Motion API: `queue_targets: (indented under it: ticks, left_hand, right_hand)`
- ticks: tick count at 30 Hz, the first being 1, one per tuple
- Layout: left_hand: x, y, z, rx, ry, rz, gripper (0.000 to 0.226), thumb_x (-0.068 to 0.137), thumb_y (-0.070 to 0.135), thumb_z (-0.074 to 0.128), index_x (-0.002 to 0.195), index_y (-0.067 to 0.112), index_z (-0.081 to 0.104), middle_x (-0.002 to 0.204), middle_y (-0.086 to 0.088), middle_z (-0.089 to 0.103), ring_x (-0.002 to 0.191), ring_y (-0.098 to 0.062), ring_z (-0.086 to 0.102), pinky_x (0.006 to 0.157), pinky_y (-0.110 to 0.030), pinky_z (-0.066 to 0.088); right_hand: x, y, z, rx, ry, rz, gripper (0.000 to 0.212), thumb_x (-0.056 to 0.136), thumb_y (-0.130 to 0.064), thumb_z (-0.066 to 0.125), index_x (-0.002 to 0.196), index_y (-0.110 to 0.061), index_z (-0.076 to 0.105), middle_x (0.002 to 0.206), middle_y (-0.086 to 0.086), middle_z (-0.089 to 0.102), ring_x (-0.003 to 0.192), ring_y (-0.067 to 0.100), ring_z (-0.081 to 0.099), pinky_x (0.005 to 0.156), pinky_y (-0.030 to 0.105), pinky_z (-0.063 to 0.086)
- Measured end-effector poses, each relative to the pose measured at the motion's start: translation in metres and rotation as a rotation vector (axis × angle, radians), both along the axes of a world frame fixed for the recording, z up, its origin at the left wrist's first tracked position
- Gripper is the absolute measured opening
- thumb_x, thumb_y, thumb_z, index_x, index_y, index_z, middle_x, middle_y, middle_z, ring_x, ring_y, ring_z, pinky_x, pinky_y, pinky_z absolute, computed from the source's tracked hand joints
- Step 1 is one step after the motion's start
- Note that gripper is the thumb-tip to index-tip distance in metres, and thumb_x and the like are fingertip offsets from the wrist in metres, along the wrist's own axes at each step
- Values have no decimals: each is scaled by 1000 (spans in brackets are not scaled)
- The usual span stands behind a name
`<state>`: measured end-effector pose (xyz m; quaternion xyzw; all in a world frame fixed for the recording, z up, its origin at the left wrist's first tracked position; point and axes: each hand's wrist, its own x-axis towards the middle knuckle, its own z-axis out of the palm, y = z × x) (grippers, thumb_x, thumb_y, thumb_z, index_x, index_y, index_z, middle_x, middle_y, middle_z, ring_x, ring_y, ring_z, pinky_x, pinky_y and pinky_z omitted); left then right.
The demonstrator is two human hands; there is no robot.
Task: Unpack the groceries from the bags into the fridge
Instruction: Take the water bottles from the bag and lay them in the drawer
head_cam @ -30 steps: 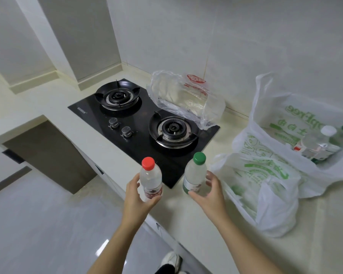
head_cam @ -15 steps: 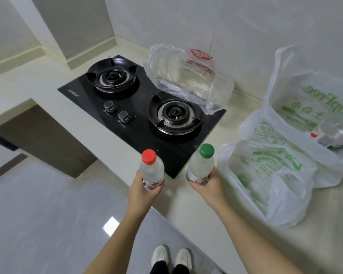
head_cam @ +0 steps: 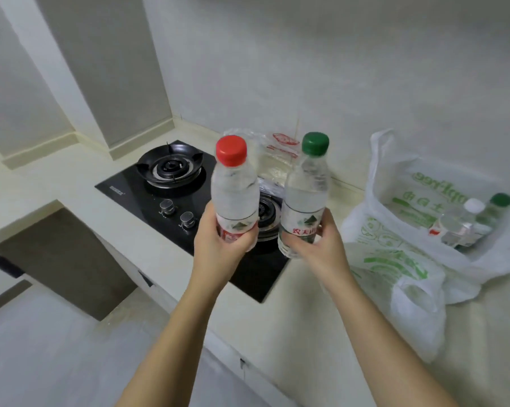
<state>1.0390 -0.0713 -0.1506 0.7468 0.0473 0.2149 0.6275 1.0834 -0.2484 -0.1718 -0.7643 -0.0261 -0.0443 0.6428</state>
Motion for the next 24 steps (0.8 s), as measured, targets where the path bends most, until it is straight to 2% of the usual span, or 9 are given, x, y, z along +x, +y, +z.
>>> queue_targets:
  ticks: [3,6,9,11,13,16,19,24]
  left_hand:
    - [0,3,46,17,-38,-37,55,74,15,81,119,32,56,104,14,70,96,-4,67,82,-27,53]
    - [-8,4,74,8,-54,-48,52,73,18,82,115,36,58,98,16,71,90,0,67,78,-24,52]
    - [-16,5,91,-25,-68,-85,48,72,17,82,111,35,61,98,15,72,91,-1,67,79,-25,52]
    - [-21,5,99,-55,-67,-121,49,73,14,82,112,34,61,99,15,72,91,0,68,75,-20,51]
    - [-25,5,104,-70,-74,-149,49,74,13,81,114,32,60,99,13,72,90,-2,69,73,-19,52]
    - [-31,9,107,-68,-75,-150,49,74,14,81,112,35,59,98,12,72,89,-4,69,71,-21,53]
    - [-40,17,106,-54,-93,-122,49,73,12,81,110,37,59,96,16,70,87,-4,69,66,-16,53]
    - [-48,33,108,-73,-103,-49,49,74,10,81,109,36,59,93,16,71,84,-2,69,64,-13,52]
  right_hand:
    - [-2,-2,47,19,-92,-6,60,70,-16,86,118,-29,53,101,-19,68,88,-12,62,71,8,49]
    - [-8,-2,81,26,-165,-14,59,69,-17,86,117,-29,53,100,-19,68,88,-11,63,71,10,49]
    - [-13,-1,100,31,-217,-24,59,68,-15,86,116,-29,54,101,-16,70,92,-2,66,80,24,53]
    - [-16,2,106,29,-230,-20,61,67,-15,87,117,-29,55,103,-14,70,95,4,67,86,34,56]
    - [-20,4,109,32,-236,-16,62,66,-16,87,119,-27,55,104,-12,70,96,5,68,88,38,56]
    - [-26,12,110,27,-237,-14,61,65,-17,87,116,-30,56,102,-14,71,94,4,68,87,38,56]
    - [-30,21,111,34,-230,-13,58,65,-16,87,111,-34,57,97,-18,71,90,-1,67,85,33,56]
    - [-31,42,116,43,-225,43,62,65,-20,87,117,-30,57,101,-17,70,90,-5,65,85,29,54]
